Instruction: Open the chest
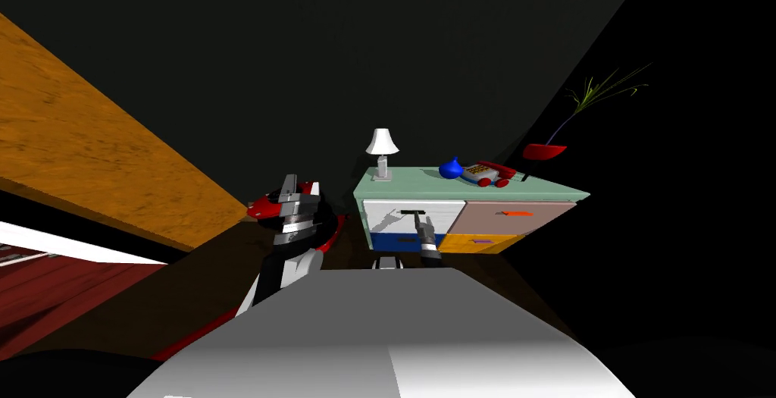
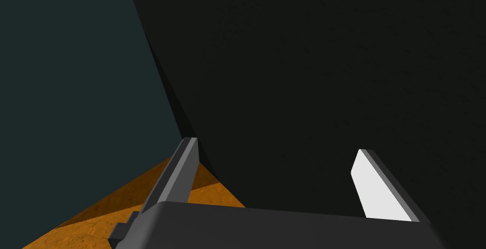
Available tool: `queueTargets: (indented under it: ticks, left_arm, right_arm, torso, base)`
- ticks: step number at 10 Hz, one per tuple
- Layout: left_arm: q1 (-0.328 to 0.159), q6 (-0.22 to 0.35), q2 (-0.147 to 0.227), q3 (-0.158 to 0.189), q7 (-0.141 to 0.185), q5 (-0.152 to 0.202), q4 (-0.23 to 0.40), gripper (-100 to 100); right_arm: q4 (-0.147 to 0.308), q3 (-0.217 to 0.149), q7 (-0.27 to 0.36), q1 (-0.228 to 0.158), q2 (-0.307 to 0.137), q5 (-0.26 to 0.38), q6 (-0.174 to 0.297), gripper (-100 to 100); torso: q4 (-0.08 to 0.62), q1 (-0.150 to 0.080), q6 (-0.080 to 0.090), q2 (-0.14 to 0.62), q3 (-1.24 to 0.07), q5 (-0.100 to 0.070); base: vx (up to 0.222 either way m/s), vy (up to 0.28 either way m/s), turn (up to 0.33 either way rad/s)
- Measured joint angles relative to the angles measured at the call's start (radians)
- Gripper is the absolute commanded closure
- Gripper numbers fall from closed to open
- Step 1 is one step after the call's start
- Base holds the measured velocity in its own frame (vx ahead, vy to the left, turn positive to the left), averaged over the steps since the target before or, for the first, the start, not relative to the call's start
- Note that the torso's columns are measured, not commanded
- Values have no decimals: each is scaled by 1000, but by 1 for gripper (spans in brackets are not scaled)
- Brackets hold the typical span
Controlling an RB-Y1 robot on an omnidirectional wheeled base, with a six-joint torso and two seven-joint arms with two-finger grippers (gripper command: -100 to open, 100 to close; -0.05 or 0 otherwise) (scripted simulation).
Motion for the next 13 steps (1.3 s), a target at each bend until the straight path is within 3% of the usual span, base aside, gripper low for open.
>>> queueTargets:
  ticks: [13]
  left_arm:
    - [0,0,0,0,0,0,0,0]
  right_arm:
    - [155,95,-344,-90,5,-106,-13,-100]
  torso:
    - [0,1,0,-1,0,0]
  base:
    - [18,19,-30]
